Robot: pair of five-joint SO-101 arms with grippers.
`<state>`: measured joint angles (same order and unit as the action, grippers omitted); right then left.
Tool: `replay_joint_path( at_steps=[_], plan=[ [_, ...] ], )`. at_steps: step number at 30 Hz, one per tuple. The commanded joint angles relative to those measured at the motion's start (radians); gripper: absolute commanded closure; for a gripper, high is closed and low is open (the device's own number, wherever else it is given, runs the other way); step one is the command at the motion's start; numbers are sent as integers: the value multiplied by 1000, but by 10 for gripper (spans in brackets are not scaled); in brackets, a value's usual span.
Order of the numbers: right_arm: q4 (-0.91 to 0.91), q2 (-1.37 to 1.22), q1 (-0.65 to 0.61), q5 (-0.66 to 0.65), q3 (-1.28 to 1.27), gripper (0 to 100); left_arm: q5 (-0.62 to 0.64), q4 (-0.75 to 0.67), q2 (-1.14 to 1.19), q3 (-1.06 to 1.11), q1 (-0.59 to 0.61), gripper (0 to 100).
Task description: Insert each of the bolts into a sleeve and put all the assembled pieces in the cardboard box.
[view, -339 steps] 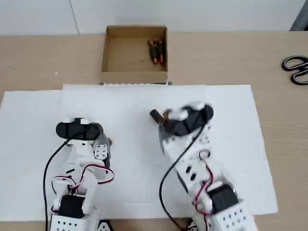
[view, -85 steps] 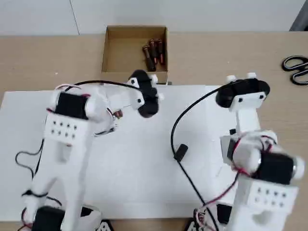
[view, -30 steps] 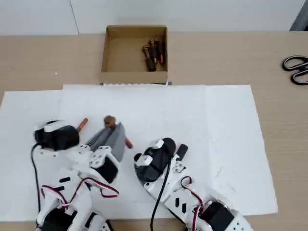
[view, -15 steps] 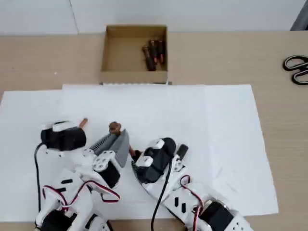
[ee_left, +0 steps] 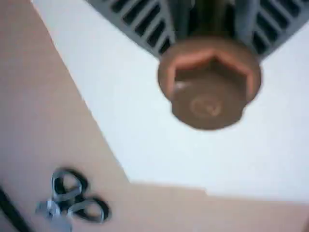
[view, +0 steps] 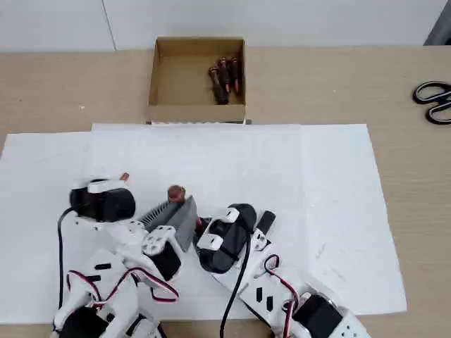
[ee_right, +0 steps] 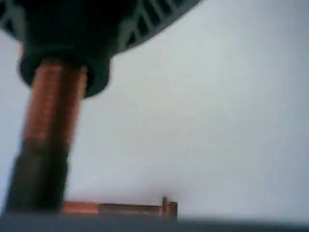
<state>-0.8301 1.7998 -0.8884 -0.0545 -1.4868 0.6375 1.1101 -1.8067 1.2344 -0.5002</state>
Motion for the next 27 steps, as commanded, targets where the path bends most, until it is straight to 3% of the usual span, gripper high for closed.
replay_joint_path(
  at_steps=[1, 6, 11, 16, 22, 27],
  plan=[
    [28, 4, -5, -11, 35, 996, 3, 60, -8, -30, -32, 994],
    [28, 4, -5, -11, 41, 996, 0, 147, -8, -33, -34, 994],
    [28, 4, -5, -11, 41, 996, -143, 232, -6, -27, -57, 994],
    [28, 4, -5, -11, 41, 996, -155, 227, -6, -31, -54, 986],
    [28, 4, -5, -11, 40, 996, -155, 229, -5, -31, -54, 818],
    [22, 4, -5, -11, 34, 996, -155, 230, -5, -59, -51, 808]
  ],
)
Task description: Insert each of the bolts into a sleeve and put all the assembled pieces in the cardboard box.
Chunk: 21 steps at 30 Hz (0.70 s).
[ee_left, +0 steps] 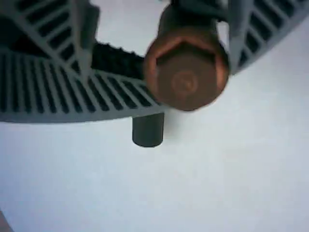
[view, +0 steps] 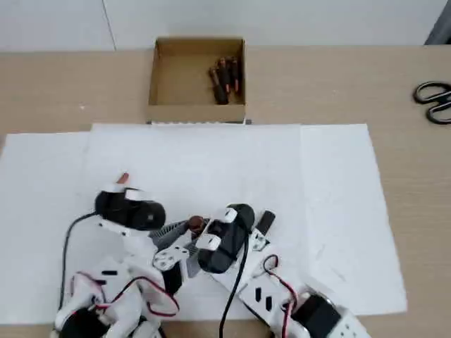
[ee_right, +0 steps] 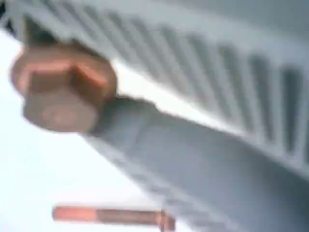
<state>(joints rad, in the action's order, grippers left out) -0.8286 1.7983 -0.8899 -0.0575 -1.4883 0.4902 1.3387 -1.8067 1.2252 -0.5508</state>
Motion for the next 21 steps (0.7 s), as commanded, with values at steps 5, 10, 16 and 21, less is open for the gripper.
replay_joint_path(
  at_steps=[5, 10, 16, 21],
  plan=[
    [19, 5, -4, -8, 35, 996, -12, 2, -5, -140, 75, 808],
    [18, 5, -2, -8, 35, 996, -95, -3, -5, -223, 184, 817],
    [16, 5, 18, -8, 35, 996, -126, 0, -8, -246, 256, 982],
    [-59, 7, 223, -2, 41, 996, -304, -43, -8, -139, 364, 993]
  ],
)
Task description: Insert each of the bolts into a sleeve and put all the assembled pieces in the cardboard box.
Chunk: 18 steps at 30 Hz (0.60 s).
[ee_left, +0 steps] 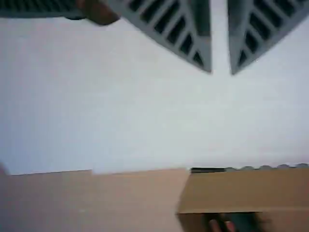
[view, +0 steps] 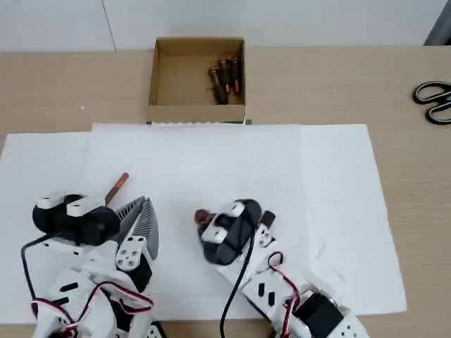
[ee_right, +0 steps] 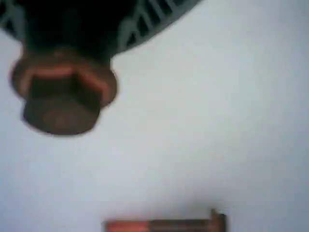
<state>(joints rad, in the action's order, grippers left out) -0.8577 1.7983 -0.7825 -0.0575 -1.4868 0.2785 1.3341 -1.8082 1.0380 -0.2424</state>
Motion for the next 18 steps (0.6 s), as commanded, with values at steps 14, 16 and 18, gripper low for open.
replay_joint_path(
  at_steps=[14, 16, 18],
  plan=[
    [-77, -219, 389, 155, 278, 996, -256, -305, -8, 481, 256, 993],
    [-76, -395, 404, 203, 408, 996, -232, -305, -8, 490, 258, 993],
    [-67, -590, 412, 221, 552, 996, -193, -305, -8, 490, 258, 993]
  ],
)
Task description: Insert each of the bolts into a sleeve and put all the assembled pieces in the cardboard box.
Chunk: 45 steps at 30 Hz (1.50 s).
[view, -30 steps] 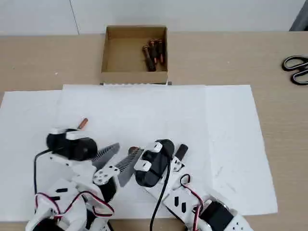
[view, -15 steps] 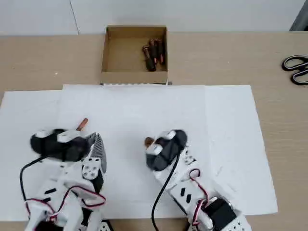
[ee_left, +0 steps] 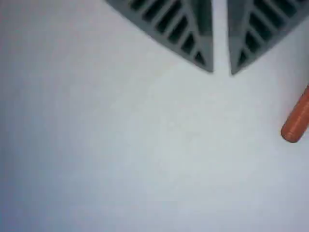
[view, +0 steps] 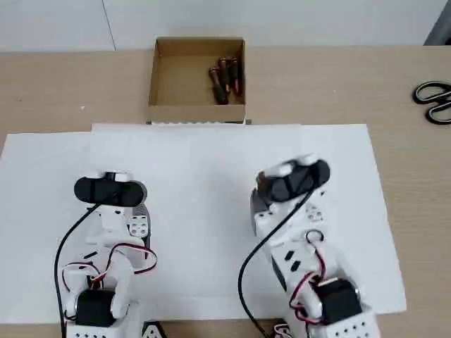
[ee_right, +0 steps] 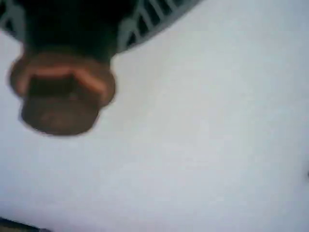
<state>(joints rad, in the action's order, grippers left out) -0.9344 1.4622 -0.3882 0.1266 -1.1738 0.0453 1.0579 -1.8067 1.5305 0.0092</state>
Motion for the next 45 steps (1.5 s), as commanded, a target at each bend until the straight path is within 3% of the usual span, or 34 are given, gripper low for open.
replay_joint_path(
  at_steps=[1, 6, 18, 26, 39, 45],
  plan=[
    [22, -346, 18, 38, 310, 996, 61, -29, -9, -2, 6, 993],
    [128, -786, 15, 20, 663, 996, 109, -29, -9, 24, 6, 993],
    [326, -1699, 15, -305, 1490, 995, 114, -84, -11, 122, 5, 993],
    [426, -2170, 10, -333, 1949, 995, 115, -94, -11, 125, 5, 993],
    [246, -2479, -18, -333, 2317, 988, 115, -94, -11, 125, 5, 993],
    [93, -2485, -24, -328, 2389, 776, 115, -94, -11, 125, 5, 993]
  ],
)
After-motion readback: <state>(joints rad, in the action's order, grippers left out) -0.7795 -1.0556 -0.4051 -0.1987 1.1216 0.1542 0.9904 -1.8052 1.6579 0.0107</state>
